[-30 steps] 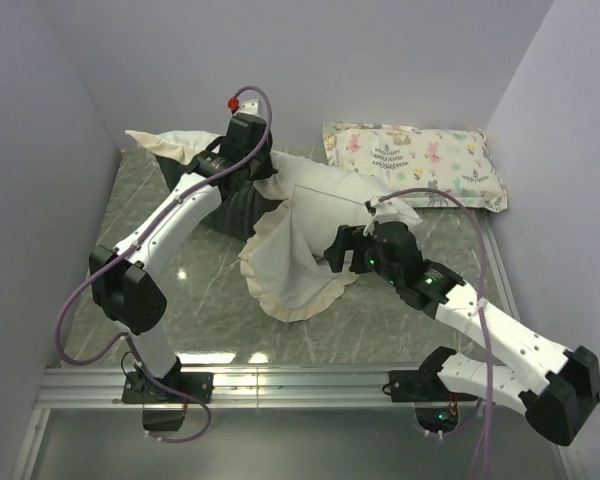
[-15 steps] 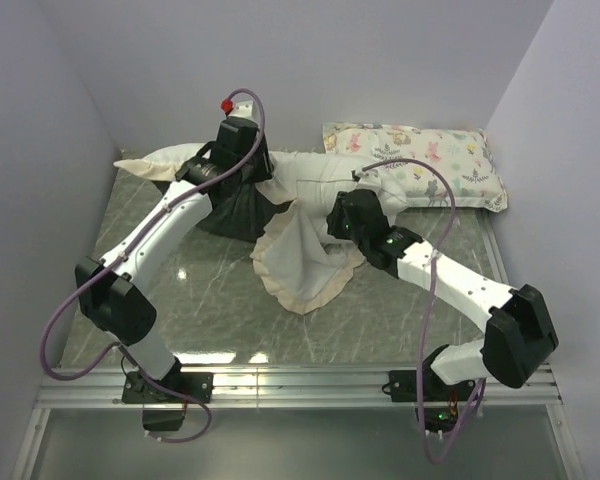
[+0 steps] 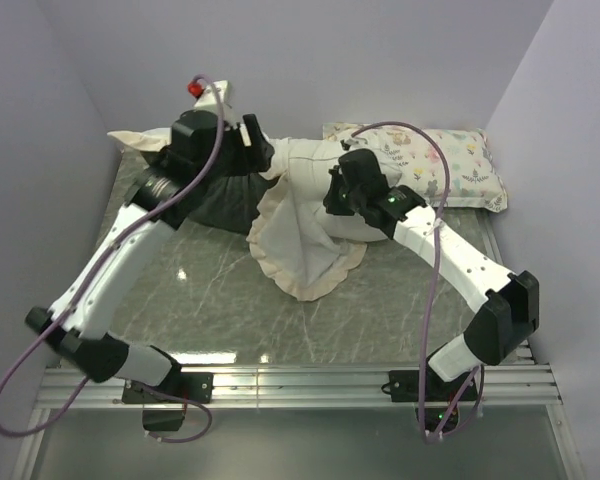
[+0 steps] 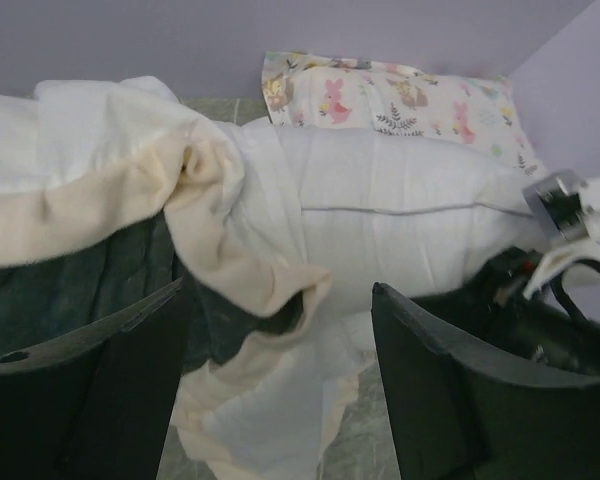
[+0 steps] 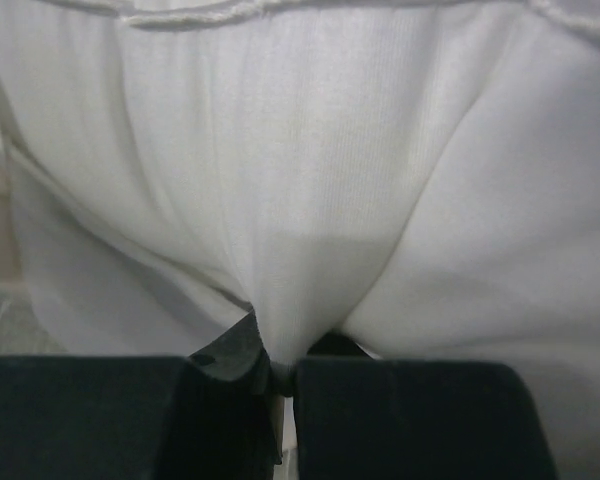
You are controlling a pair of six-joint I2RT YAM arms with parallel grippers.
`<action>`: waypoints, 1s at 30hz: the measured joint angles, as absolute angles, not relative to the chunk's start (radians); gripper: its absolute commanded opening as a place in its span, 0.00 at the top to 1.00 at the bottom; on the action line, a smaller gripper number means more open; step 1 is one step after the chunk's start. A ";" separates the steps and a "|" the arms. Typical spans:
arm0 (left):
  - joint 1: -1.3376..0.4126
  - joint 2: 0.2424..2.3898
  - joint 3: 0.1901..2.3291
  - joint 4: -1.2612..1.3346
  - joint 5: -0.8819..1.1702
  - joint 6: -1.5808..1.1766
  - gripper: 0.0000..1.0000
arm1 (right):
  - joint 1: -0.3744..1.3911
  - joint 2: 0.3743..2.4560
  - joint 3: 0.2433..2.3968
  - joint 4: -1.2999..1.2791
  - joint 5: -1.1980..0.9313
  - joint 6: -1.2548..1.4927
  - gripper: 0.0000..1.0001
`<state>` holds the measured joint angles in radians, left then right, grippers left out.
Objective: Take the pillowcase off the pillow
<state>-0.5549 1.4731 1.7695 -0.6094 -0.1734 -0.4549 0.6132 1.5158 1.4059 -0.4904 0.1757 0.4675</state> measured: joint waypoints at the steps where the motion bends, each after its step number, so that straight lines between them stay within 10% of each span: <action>1: -0.560 1.431 1.748 -0.610 -0.182 -0.456 0.23 | 0.601 1.513 1.419 -0.507 0.136 0.459 1.00; 11: -0.573 1.100 1.403 -0.526 -0.303 -0.541 0.23 | 0.438 1.444 1.510 -0.667 -0.200 0.419 1.00; 26: -0.563 1.326 1.071 -0.199 -0.213 -0.540 0.17 | 0.419 1.394 1.498 -0.722 -0.238 0.376 1.00; 30: -0.559 1.355 1.085 -0.154 -0.224 -0.531 0.36 | 0.419 1.374 1.460 -0.711 -0.233 0.376 1.00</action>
